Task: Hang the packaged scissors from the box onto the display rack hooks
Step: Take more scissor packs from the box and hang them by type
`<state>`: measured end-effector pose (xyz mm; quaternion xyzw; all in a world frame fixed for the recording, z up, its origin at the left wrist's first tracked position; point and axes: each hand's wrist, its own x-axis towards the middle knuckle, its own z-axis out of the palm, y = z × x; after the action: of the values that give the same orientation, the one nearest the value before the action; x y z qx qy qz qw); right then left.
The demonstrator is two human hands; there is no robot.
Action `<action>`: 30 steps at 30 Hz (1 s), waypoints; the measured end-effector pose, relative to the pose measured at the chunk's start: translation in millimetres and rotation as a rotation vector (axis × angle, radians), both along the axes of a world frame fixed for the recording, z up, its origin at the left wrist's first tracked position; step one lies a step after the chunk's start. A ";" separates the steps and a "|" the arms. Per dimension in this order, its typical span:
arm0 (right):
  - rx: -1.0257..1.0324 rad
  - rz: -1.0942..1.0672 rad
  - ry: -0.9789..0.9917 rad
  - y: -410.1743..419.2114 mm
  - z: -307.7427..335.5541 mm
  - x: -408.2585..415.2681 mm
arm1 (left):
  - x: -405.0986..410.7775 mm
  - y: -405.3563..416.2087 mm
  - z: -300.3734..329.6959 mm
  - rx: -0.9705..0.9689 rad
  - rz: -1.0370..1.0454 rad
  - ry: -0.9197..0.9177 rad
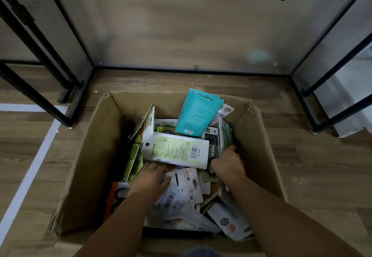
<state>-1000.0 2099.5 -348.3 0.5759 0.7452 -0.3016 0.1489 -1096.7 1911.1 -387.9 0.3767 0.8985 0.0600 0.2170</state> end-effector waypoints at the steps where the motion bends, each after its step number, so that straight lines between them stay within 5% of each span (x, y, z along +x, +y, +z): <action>1: 0.001 -0.004 -0.012 -3.1 -2.7 1.5 | 0.3 0.4 0.1 -0.001 0.004 -0.001; 11: 0.007 -0.114 0.086 7.2 -1.1 7.4 | 0.9 -0.4 2.3 -0.002 0.027 0.009; 19: -0.080 -0.258 0.433 10.2 28.6 36.8 | 8.1 7.5 19.9 -0.006 0.107 -0.062; 25: -0.127 -0.217 0.583 2.7 117.5 41.2 | 8.2 31.7 111.1 0.182 0.337 -0.369; 30: -0.427 -0.256 0.881 -12.3 244.6 32.6 | 15.6 56.1 247.7 0.599 0.704 -0.789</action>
<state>-967.4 2087.2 -103.7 0.4376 0.5823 -0.6773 -0.1034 -1081.1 1967.2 -140.2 0.0511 0.7649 0.5136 0.3853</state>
